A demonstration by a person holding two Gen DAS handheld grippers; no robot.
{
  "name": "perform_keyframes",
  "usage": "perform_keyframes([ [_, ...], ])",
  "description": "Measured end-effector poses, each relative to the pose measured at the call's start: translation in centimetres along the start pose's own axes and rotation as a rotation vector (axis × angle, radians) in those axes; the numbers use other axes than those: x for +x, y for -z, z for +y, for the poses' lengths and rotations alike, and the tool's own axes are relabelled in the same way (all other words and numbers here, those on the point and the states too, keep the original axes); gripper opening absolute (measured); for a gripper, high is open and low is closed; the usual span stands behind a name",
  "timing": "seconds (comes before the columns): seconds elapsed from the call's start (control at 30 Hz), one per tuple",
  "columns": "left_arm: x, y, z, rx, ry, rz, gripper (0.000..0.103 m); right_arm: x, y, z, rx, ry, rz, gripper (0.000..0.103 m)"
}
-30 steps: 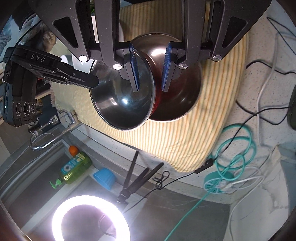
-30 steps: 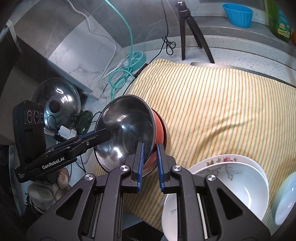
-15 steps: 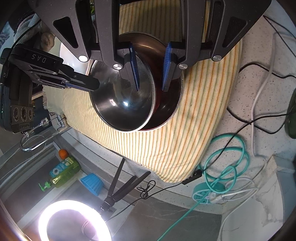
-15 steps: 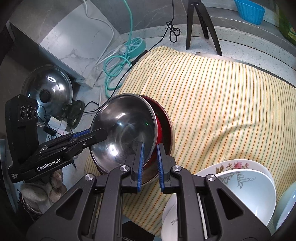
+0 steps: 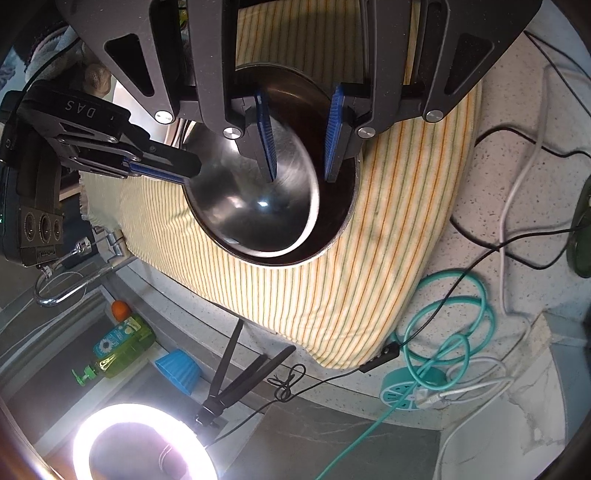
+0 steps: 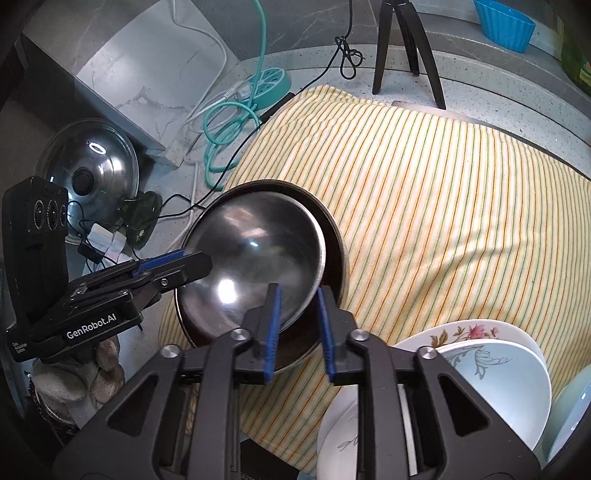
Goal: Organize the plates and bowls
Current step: 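Lower the red-outside bowl into the large steel bowl, then open both grippers and withdraw from the nested bowls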
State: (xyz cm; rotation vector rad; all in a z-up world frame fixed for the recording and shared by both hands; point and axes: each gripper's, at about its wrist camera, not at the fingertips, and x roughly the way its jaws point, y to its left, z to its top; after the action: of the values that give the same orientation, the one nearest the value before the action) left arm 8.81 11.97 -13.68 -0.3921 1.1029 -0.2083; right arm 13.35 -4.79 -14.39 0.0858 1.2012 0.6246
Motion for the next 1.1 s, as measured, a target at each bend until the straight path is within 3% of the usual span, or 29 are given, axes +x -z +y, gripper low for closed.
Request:
perform_keyframes([
  [0.07,-0.1,0.0,-0.1,0.004,-0.005,-0.006,0.026,-0.3,0.0,0.0,0.001,-0.006,-0.013,0.035],
  [0.6,-2.0,0.0,-0.9,0.016,-0.001,-0.057,0.026,-3.4,0.8,0.1,-0.009,-0.021,-0.082,0.037],
  [0.73,-2.6,0.0,-2.0,0.029,0.011,-0.074,0.026,-5.3,1.4,-0.4,-0.017,0.002,-0.119,0.049],
  [0.8,-2.7,0.0,-2.7,0.038,0.020,-0.078,0.026,-6.2,1.8,-0.9,-0.014,0.010,-0.133,0.050],
  [0.9,-2.8,0.4,-4.0,0.058,0.031,-0.082,0.036,-7.8,2.5,-2.0,-0.003,0.025,-0.156,0.055],
  [0.97,-2.8,0.6,-5.0,0.076,0.038,-0.084,0.036,-8.8,3.1,-2.9,0.010,0.039,-0.173,0.061],
  [1.1,-2.6,1.1,-7.2,0.106,0.060,-0.082,0.036,-10.9,4.4,-5.2,0.040,0.072,-0.195,0.061],
])
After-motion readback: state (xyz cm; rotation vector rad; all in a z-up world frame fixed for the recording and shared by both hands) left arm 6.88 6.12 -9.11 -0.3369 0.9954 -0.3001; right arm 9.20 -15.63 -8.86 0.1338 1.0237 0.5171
